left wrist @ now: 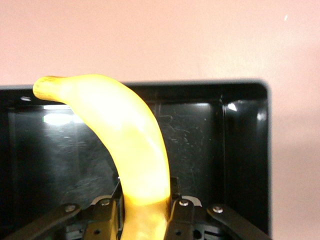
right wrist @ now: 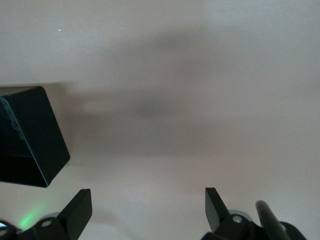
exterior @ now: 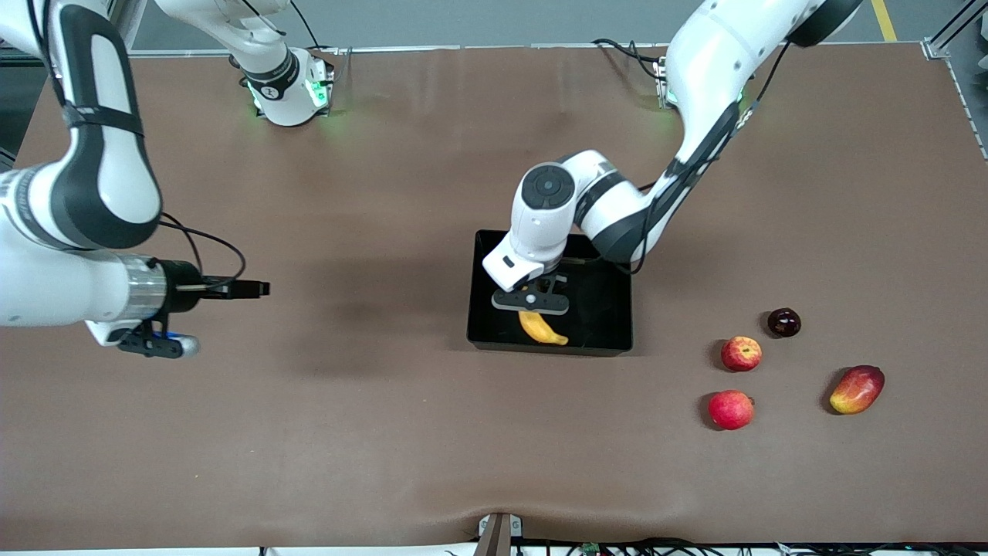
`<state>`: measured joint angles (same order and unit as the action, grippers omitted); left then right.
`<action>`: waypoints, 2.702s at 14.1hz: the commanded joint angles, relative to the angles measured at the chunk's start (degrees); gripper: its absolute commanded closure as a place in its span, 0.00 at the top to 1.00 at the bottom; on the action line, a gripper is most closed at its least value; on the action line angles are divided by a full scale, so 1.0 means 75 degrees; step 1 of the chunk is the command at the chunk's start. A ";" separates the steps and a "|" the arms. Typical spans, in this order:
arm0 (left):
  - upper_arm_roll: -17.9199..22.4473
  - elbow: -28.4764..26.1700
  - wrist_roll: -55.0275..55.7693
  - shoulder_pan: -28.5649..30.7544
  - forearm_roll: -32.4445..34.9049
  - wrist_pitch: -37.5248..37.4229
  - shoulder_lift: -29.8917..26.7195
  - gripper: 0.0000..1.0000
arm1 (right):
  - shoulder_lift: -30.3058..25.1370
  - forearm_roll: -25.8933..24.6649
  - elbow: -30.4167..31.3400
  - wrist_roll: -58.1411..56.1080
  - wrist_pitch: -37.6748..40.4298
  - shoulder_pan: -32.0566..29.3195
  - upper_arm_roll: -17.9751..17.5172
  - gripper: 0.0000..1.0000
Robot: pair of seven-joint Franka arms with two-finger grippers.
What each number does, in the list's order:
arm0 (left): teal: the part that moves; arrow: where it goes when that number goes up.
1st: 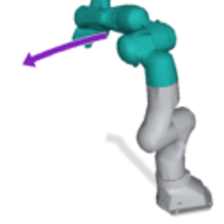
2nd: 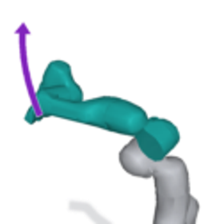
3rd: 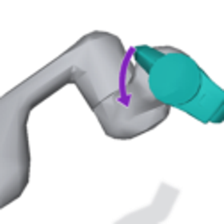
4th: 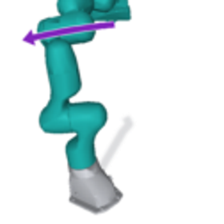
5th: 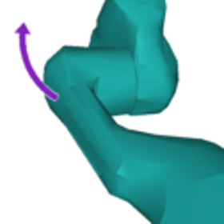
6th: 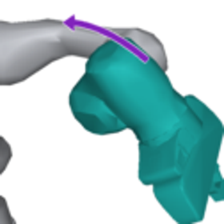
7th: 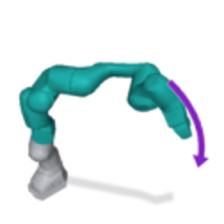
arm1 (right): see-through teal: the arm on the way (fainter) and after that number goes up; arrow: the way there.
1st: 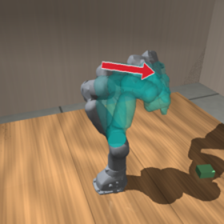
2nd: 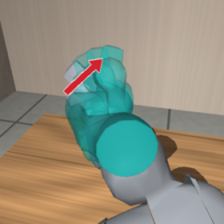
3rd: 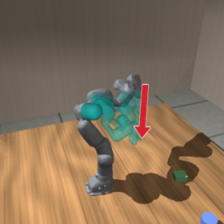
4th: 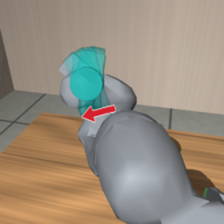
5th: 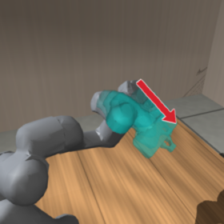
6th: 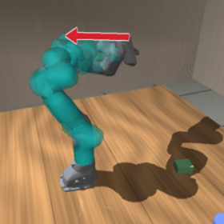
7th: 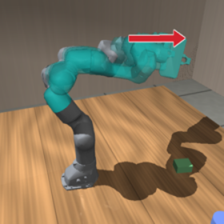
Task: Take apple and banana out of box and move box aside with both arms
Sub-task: 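Carry the banana beside the apples while the right gripper grips the tray, then set the banana down while the right gripper drags the tray away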
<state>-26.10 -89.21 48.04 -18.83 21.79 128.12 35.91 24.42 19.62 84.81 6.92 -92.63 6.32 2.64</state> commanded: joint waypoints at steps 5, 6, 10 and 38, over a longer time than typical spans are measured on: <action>-0.0012 -0.0211 -0.0789 0.1663 -0.0761 -0.1096 -0.1413 0.00 | 0.0317 0.0161 0.0610 0.2462 -0.2282 0.2213 0.0046 1.00; -0.0012 -0.0211 -0.0954 0.2038 -0.0773 -0.1191 -0.1460 0.00 | 0.0493 0.0161 0.0610 0.2499 -0.2635 0.2495 0.0046 1.00; -0.0012 -0.0199 -0.2088 0.3280 -0.0761 -0.1239 -0.1391 0.00 | 0.1208 0.0138 0.0539 0.2709 -0.4228 0.3549 0.0046 1.00; 0.0680 0.1547 -0.6648 0.5276 -0.0621 0.1129 0.2302 1.00 | 0.0824 0.0150 -0.0856 0.1753 -0.0062 0.0849 0.0070 0.00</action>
<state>-21.71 -78.94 1.81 20.95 17.08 136.65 53.13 33.52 20.07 76.98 25.00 -96.15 17.47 4.55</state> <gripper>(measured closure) 0.485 0.943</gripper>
